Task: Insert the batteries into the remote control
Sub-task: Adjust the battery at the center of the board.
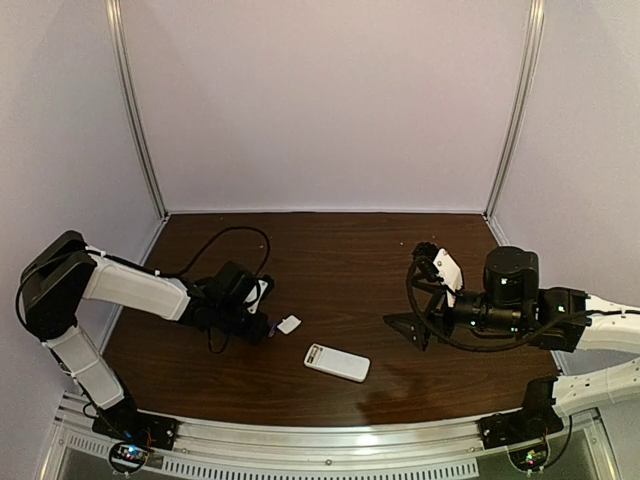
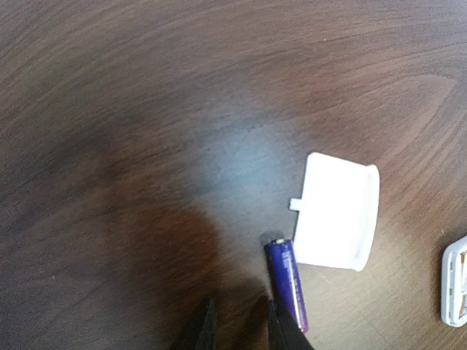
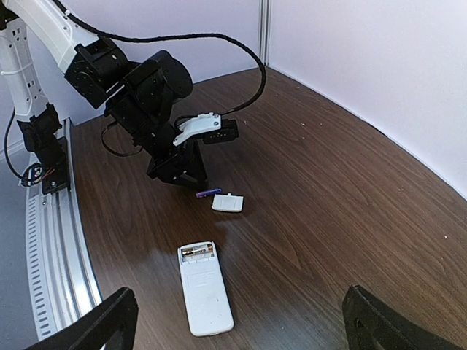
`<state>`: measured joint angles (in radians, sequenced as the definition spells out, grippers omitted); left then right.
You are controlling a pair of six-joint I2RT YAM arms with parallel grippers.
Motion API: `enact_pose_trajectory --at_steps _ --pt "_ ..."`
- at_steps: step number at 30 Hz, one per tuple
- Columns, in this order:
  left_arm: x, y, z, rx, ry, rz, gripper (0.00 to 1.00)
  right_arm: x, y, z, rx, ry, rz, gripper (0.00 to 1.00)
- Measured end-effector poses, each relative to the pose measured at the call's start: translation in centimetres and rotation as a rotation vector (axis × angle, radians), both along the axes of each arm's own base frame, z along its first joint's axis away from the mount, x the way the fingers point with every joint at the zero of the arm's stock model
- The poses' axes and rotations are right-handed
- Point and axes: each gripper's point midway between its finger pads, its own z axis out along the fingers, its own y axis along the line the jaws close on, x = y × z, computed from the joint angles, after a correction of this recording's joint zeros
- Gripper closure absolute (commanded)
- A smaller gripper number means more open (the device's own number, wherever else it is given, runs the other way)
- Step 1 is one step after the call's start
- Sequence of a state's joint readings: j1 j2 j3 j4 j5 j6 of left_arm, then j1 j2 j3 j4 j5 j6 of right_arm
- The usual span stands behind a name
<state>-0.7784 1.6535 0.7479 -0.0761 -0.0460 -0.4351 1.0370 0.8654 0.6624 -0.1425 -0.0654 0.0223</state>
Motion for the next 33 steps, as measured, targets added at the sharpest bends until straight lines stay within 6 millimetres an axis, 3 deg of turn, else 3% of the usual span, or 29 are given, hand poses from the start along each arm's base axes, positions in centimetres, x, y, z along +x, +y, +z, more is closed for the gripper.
enact_pose_trajectory --at_steps 9,27,33 --pt "-1.0 -1.4 0.2 -0.041 0.029 -0.079 0.68 0.0 0.0 0.0 0.0 0.0 0.0 0.0" --pt "-1.2 -0.7 0.3 0.038 0.036 -0.12 0.73 0.0 -0.1 0.1 0.002 -0.001 -0.001 0.0" --pt "-0.9 -2.0 0.0 0.03 0.039 -0.155 0.72 -0.1 -0.1 0.2 0.005 -0.003 -0.002 0.0"
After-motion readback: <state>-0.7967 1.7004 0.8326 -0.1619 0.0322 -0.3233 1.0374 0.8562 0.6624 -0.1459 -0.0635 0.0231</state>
